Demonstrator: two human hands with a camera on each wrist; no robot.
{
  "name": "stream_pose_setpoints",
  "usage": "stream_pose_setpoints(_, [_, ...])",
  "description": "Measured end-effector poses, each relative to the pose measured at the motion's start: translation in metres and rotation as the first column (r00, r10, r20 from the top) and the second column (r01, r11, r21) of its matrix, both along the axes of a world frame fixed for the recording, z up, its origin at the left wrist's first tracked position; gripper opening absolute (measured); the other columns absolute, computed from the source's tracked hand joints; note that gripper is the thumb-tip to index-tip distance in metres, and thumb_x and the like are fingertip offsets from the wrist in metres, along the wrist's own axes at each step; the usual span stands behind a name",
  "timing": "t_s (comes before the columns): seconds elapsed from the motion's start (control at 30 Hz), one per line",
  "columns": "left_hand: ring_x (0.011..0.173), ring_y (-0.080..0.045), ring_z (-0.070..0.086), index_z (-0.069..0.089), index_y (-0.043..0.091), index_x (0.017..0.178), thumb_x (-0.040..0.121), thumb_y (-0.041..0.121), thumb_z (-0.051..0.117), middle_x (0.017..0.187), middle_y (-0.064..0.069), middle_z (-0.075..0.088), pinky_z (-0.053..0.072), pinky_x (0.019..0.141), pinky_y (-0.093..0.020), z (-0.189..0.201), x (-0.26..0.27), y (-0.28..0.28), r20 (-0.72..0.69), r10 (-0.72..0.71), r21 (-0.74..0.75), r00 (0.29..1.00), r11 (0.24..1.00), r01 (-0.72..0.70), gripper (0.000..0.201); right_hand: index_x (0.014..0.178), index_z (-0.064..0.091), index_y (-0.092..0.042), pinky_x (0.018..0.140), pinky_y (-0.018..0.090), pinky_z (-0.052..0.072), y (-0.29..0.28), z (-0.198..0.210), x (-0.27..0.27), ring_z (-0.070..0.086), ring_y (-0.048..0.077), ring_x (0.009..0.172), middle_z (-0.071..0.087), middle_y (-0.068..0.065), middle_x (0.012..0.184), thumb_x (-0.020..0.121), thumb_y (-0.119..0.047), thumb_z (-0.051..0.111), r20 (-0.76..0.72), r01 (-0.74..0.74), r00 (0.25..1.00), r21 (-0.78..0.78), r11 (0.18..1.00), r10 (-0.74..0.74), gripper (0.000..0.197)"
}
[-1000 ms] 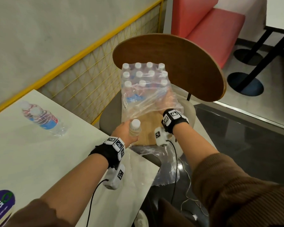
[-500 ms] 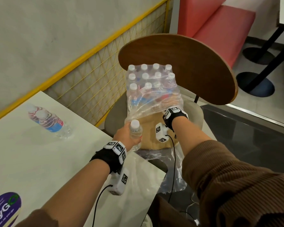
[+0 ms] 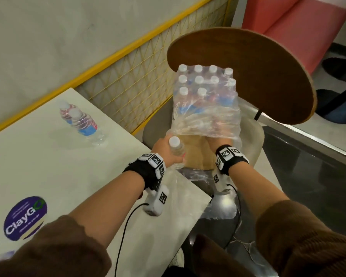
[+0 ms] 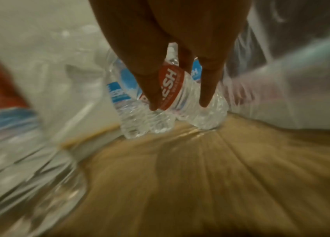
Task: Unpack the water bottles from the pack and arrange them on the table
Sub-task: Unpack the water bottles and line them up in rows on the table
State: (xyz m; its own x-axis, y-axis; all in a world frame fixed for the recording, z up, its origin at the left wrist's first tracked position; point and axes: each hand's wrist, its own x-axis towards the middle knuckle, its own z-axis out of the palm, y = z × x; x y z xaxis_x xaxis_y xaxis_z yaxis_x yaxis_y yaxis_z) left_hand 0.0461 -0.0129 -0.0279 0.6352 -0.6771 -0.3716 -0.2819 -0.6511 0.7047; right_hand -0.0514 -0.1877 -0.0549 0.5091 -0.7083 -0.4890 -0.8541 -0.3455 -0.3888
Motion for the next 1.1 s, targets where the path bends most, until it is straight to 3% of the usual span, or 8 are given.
stream_pose_setpoints(0.13, [0.1, -0.024, 0.058, 0.053, 0.023, 0.115, 0.06, 0.034, 0.084, 0.113, -0.008, 0.057, 0.049, 0.091, -0.034, 0.01, -0.01, 0.018, 0.077, -0.021, -0.033, 0.997, 0.999, 0.024, 0.065, 0.116, 0.056, -0.024, 0.093, 0.038, 0.047, 0.038, -0.002, -0.018, 0.059, 0.03, 0.106, 0.064, 0.008, 0.113, 0.083, -0.035, 0.062, 0.284, -0.048, 0.948, -0.327, 0.944, 0.147, 0.036])
stream_pose_setpoints(0.27, [0.092, -0.023, 0.061, 0.056, 0.013, 0.102, 0.061, 0.026, 0.086, 0.101, -0.006, 0.062, 0.049, 0.078, -0.028, 0.021, -0.022, 0.04, 0.079, 0.04, -0.129, 0.996, 0.991, -0.03, 0.052, 0.135, 0.042, -0.025, 0.084, 0.024, 0.038, 0.067, 0.013, -0.02, 0.058, 0.022, 0.105, 0.061, 0.003, 0.116, 0.09, -0.025, 0.057, 0.415, -0.138, 0.867, -0.332, 0.933, 0.276, 0.047])
stream_pose_setpoints(0.37, [0.09, -0.018, 0.06, 0.052, 0.016, 0.116, 0.067, 0.024, 0.083, 0.095, 0.001, 0.061, 0.043, 0.076, -0.021, 0.031, -0.03, 0.056, 0.039, 0.024, -0.134, 0.999, 0.991, -0.019, 0.059, 0.143, 0.03, -0.025, 0.106, 0.041, 0.031, 0.082, 0.004, -0.001, 0.037, 0.032, 0.13, 0.041, 0.009, 0.141, 0.087, -0.033, 0.057, 0.164, -0.343, 0.896, -0.334, 0.878, 0.413, 0.062])
stream_pose_setpoints(0.47, [0.09, -0.021, 0.059, 0.05, 0.022, 0.114, 0.07, 0.032, 0.079, 0.098, -0.001, 0.063, 0.047, 0.079, -0.026, 0.031, -0.033, 0.071, 0.095, -0.013, -0.048, 0.995, 0.999, 0.018, 0.054, 0.142, 0.028, -0.023, 0.113, 0.055, 0.017, 0.09, -0.007, 0.013, 0.018, 0.036, 0.14, 0.026, 0.008, 0.151, 0.085, -0.041, 0.051, -0.065, -0.389, 0.921, -0.23, 0.892, 0.385, 0.064])
stream_pose_setpoints(0.77, [0.095, -0.023, 0.056, 0.048, 0.022, 0.11, 0.066, 0.046, 0.079, 0.103, -0.001, 0.059, 0.047, 0.084, -0.031, 0.034, -0.004, 0.121, 0.103, -0.021, 0.201, 0.994, 0.98, -0.001, 0.059, 0.138, 0.03, -0.03, 0.11, 0.061, 0.015, 0.1, -0.025, 0.009, 0.035, 0.038, 0.13, 0.039, 0.009, 0.141, 0.079, -0.042, 0.065, -0.244, -0.507, 0.857, -0.242, 0.827, 0.454, 0.07])
stream_pose_setpoints(0.9, [0.111, -0.024, 0.055, 0.053, 0.028, 0.121, 0.075, 0.045, 0.072, 0.123, -0.005, 0.059, 0.044, 0.095, -0.028, 0.045, 0.001, 0.13, 0.079, -0.045, 0.196, 0.996, 0.98, 0.028, 0.053, 0.125, 0.04, -0.026, 0.097, 0.045, 0.041, 0.108, -0.016, -0.001, 0.054, 0.03, 0.111, 0.055, 0.006, 0.124, 0.067, -0.028, 0.079, 0.148, -0.404, 0.899, -0.084, 0.911, 0.412, 0.07])
stream_pose_setpoints(1.0, [0.117, -0.024, 0.053, 0.056, 0.021, 0.123, 0.08, 0.042, 0.068, 0.127, -0.004, 0.058, 0.04, 0.095, -0.027, 0.056, -0.011, 0.137, 0.125, -0.138, 0.275, 0.983, 0.956, 0.099, 0.049, 0.12, 0.044, -0.019, 0.084, 0.037, 0.049, 0.129, -0.002, -0.015, 0.061, 0.025, 0.097, 0.06, 0.003, 0.107, 0.06, -0.015, 0.085, 0.495, -0.357, 0.823, 0.07, 0.932, 0.278, 0.072])
stream_pose_setpoints(1.1, [0.117, -0.024, 0.053, 0.056, 0.02, 0.125, 0.08, 0.041, 0.069, 0.128, -0.004, 0.057, 0.041, 0.094, -0.027, 0.065, -0.034, 0.154, 0.091, -0.19, 0.32, 0.978, 0.935, 0.152, 0.052, 0.119, 0.043, -0.023, 0.084, 0.033, 0.05, 0.155, 0.013, -0.023, 0.059, 0.017, 0.1, 0.06, -0.004, 0.107, 0.065, -0.016, 0.084, 0.632, -0.391, 0.746, 0.162, 0.906, 0.209, 0.068])
